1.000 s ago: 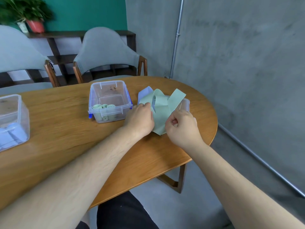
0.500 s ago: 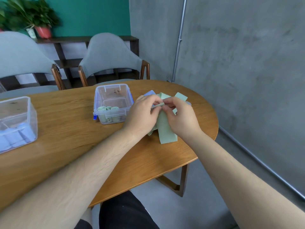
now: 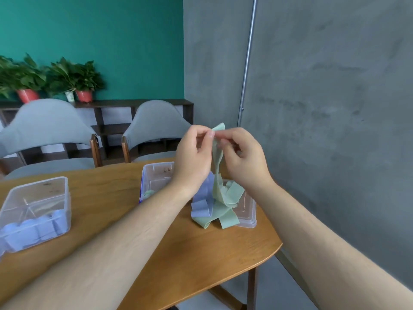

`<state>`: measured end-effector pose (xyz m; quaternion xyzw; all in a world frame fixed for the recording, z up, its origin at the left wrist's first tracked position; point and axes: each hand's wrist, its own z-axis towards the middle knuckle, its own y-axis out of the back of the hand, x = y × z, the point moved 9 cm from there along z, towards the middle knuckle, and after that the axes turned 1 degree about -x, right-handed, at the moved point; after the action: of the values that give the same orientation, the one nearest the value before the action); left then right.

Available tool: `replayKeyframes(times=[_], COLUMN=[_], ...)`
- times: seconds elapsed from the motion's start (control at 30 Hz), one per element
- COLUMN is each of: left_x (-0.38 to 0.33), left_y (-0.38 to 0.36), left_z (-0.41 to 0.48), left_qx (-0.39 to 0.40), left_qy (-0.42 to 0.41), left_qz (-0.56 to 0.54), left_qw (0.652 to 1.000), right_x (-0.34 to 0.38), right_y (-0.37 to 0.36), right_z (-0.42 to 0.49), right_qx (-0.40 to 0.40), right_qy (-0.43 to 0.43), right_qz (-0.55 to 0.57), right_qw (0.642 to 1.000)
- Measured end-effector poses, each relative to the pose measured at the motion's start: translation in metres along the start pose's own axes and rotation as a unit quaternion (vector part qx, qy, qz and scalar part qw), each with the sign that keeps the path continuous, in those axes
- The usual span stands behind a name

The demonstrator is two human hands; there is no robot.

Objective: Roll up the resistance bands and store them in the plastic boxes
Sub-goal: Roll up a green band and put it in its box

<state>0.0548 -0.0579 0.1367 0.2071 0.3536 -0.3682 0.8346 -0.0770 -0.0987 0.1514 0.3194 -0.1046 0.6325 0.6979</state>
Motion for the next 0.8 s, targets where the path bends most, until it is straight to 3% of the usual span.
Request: replayKeyframes(times=[0.13, 0.27, 0.5, 0.8], left_x=[-0.027, -0.045, -0.028, -0.001], left_y=[0.031, 0.063, 0.144, 0.227], left_z=[0.019, 0.022, 0.002, -0.036], left_qx=[-0.043, -0.059, -0.08, -0.096], left_qy=[-0.031, -0.043, -0.008, 0.064], left_qz=[0.017, 0.018, 0.049, 0.139], left_qw=[0.998, 0.997, 0.996, 0.984], right_x=[0.021, 0.04, 0.071, 0.109], right_y=[0.004, -0.021, -0.097, -0.171], right_z=[0.024, 0.039, 0.027, -0.012], right_qx=[-0.018, 0.032, 0.102, 0.188], right_qy=[-0.025, -0.051, -0.095, -0.078], right_qz=[0.044, 0.052, 0.219, 0.187], right_qw=[0.999, 0.997, 0.966, 0.961])
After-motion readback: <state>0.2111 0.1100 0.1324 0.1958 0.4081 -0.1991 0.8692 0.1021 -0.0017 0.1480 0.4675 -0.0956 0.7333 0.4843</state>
